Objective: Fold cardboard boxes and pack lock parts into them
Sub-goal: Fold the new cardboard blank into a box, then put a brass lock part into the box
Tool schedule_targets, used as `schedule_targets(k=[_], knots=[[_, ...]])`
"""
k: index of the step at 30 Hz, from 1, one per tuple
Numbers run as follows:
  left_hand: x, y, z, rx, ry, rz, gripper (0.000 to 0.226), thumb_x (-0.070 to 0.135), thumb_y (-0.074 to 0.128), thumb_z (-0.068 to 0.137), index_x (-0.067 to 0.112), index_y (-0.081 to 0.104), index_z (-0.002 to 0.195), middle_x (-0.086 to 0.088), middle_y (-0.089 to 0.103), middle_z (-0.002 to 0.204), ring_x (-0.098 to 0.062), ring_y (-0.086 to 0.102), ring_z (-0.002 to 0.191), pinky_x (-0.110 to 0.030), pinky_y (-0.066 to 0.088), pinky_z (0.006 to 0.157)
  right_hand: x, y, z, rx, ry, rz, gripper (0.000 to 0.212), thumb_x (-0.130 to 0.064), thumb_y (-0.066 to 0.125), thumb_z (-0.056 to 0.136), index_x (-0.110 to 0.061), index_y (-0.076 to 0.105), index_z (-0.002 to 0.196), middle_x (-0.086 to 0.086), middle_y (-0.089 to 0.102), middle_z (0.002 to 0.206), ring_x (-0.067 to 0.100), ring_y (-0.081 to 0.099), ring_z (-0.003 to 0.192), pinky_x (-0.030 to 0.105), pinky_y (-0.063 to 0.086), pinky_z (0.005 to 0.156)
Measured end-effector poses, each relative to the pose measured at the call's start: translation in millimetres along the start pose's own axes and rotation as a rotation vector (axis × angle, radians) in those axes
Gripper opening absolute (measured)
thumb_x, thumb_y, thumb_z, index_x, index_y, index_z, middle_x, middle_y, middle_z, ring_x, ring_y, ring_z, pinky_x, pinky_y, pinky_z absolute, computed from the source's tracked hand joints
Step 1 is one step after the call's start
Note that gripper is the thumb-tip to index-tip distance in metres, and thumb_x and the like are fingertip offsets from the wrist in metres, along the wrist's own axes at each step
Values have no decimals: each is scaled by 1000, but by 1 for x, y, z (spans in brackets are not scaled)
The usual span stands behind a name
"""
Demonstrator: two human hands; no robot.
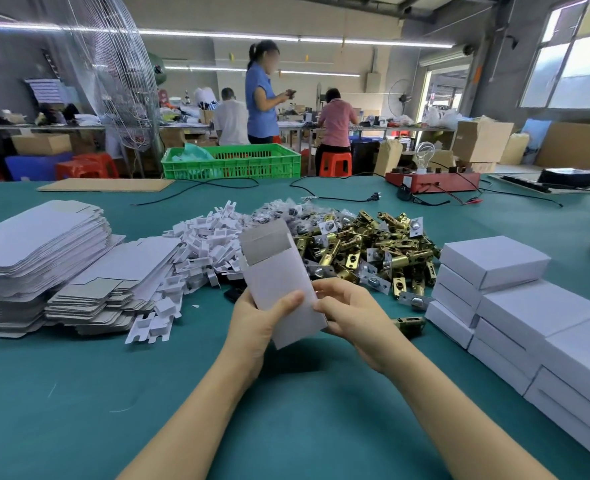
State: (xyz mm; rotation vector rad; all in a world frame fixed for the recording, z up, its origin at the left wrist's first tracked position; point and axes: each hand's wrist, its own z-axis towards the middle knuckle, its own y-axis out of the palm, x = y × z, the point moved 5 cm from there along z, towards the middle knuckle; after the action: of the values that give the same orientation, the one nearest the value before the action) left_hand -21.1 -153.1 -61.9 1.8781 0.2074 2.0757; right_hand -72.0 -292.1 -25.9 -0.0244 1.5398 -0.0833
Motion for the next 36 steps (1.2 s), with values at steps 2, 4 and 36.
schedule_targets(k=[2, 4, 36], knots=[[-1, -1, 2, -5, -24, -80, 58, 23, 93, 54, 9, 66, 104, -5, 77, 93, -18, 73, 80, -28, 57, 63, -5, 1, -1, -20, 4, -56, 14, -14, 54, 96, -17, 64, 105, 6, 67, 108, 22, 65, 103, 37, 58, 84], [-3, -2, 3, -14, -39, -141, 47, 21, 85, 59, 9, 67, 102, -4, 77, 90, -15, 73, 76, -26, 57, 60, -14, -9, -1, 4, -7, -79, 13, -21, 54, 97, -14, 64, 98, 11, 66, 104, 23, 69, 93, 30, 60, 68], [-7, 19, -13, -234, 61, 465, 40, 31, 82, 61, 30, 70, 99, 10, 75, 98, -11, 70, 94, -38, 57, 87, -42, -89, -9, 112, -27, 708, 26, -34, 67, 77, -12, 53, 79, 1, 58, 60, 3, 60, 46, 9, 47, 39]])
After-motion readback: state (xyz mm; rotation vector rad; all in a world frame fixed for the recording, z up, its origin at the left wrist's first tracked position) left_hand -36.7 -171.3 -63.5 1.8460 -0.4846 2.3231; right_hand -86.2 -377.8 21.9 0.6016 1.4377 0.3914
